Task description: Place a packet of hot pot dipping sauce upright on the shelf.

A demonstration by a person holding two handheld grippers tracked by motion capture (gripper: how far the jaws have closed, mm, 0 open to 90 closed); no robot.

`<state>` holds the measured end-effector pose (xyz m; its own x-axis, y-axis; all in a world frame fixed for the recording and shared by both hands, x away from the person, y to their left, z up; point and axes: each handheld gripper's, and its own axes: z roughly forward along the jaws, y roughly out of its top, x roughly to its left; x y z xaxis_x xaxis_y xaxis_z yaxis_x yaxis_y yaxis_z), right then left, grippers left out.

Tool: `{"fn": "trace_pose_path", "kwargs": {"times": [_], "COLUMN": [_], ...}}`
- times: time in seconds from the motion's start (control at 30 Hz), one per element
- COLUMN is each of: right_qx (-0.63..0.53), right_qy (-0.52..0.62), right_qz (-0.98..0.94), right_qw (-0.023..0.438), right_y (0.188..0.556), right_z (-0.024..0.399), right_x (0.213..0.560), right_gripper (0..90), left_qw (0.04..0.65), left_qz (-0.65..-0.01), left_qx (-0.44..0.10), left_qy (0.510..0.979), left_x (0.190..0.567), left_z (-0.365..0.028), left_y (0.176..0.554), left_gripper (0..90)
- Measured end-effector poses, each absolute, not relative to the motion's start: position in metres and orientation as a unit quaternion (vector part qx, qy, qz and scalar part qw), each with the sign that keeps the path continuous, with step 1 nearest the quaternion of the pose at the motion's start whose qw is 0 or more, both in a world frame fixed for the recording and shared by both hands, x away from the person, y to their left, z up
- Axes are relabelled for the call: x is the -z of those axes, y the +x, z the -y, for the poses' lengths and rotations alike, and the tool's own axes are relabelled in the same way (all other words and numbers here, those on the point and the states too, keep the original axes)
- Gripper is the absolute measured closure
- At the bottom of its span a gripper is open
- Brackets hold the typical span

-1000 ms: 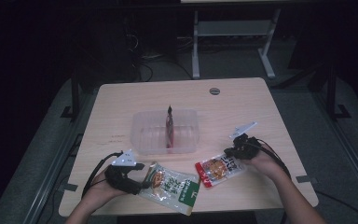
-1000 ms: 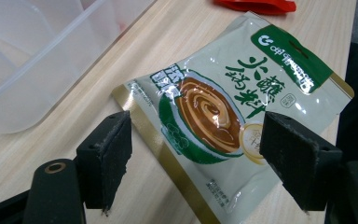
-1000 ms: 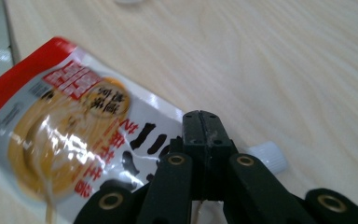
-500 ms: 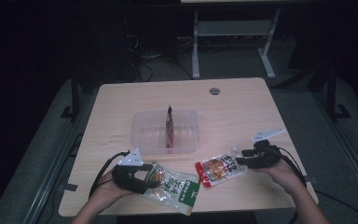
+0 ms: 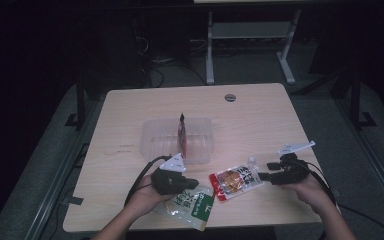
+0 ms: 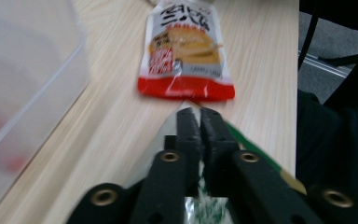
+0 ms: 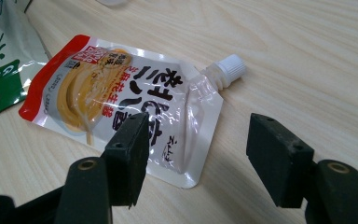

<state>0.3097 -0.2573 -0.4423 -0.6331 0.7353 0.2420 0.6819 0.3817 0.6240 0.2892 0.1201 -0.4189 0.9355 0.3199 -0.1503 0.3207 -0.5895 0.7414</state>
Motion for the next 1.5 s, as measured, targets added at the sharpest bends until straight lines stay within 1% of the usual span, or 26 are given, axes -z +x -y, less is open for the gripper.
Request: {"fn": "trace_pose_path", "kwargs": {"times": [0.23, 0.5, 0.67, 0.73, 1.27, 1.5], "right_qx": [-0.361, -0.359, -0.361, -0.362, -0.367, -0.368], "right_qy": [0.423, 0.42, 0.424, 0.423, 0.422, 0.417], "right_qz": [-0.83, -0.833, -0.83, -0.831, -0.829, -0.831], "right_qw": [0.039, 0.035, 0.028, 0.024, -0.018, -0.028], "right_y": [0.312, 0.314, 0.315, 0.316, 0.325, 0.327], "right_z": [0.255, 0.254, 0.254, 0.254, 0.25, 0.247], "right_x": [0.444, 0.446, 0.448, 0.449, 0.462, 0.464], "right_gripper": [37.3, 36.8, 36.3, 36.2, 36.8, 38.6], "left_qw": [0.402, 0.391, 0.378, 0.359, 0.363, 0.365], "left_qz": [-0.176, -0.184, -0.181, -0.173, -0.176, -0.176], "left_qx": [0.005, 0.004, 0.005, -0.003, -0.001, 0.0], "left_qy": [0.898, 0.902, 0.908, 0.917, 0.915, 0.914], "left_x": [0.435, 0.455, 0.46, 0.462, 0.465, 0.465], "left_z": [-0.085, -0.062, -0.058, -0.057, -0.056, -0.055], "left_y": [0.3, 0.308, 0.309, 0.309, 0.308, 0.309], "left_gripper": [89.8, 89.9, 89.9, 89.9, 89.9, 89.9]}}
